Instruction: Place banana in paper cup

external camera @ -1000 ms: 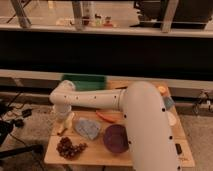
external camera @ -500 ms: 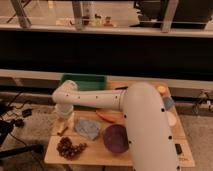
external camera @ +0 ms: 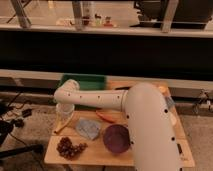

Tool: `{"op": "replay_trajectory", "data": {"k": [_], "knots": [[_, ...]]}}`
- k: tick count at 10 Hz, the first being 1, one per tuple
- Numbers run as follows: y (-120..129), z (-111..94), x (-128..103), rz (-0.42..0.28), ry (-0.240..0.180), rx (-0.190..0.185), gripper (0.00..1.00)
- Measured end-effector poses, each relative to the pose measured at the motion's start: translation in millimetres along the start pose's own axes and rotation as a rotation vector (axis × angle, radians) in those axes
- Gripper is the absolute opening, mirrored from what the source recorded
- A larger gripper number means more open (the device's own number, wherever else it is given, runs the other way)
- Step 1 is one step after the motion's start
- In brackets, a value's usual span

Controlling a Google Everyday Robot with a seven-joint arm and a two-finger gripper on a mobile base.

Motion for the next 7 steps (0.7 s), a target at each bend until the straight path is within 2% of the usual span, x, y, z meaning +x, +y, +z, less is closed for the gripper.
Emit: {"op": "replay_trajectory", "data": {"k": [2,4,7], "knots": [[7.8,-0.8,0.6,0.010,-0.010,0.000,0.03],[18.2,-8.9,1.0,0.042,-0.027,0.021,0.00],[18.6,-50.1,-6.0,0.102,-0.075,0.106,0.00]]}}
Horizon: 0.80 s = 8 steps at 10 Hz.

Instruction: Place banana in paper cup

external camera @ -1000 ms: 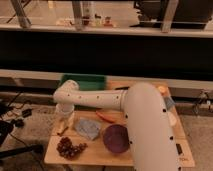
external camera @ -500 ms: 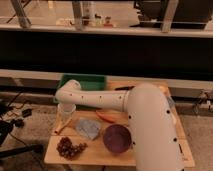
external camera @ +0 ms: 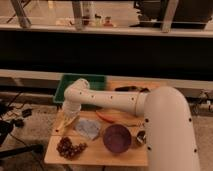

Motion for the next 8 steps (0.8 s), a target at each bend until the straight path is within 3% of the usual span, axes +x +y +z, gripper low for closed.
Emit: {"op": "replay_trajectory", "data": {"k": [4,6,8], "knots": [[-3.1,-87.5,-5.5,0.073,0.000,0.138,0.00],[12.8,-130.4,11.9,0.131,0.033,0.208,0.00],[30.0,-155.6,31.5,0.188,0.064,0.255,0.00]]}}
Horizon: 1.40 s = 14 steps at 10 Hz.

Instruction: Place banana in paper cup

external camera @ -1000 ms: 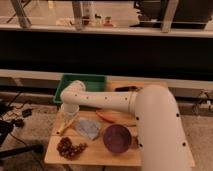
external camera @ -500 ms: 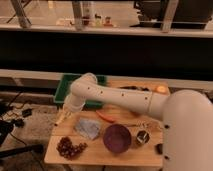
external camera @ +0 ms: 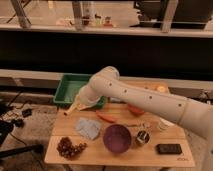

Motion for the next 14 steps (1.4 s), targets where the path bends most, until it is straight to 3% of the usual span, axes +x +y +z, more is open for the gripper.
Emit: {"op": "replay_trajectory", "data": {"k": [8,14], "knots": [[46.1,-83.8,103.0,0.248,0.183,0.116,0.00],[47.9,-86.0,105.7,0.256,0.186,0.115,0.00]]}}
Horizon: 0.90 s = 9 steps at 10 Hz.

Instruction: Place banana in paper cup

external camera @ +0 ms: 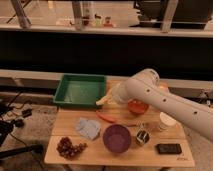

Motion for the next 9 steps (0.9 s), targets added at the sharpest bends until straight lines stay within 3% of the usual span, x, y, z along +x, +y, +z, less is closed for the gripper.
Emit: {"op": "replay_trajectory", "data": {"k": [6,9], "knots": [[1.7,-1.0,3.5,0.017,0.012,0.008,0.00],[13.1,-14.3,34.4,0.111,0.095,0.033,0.00]]}}
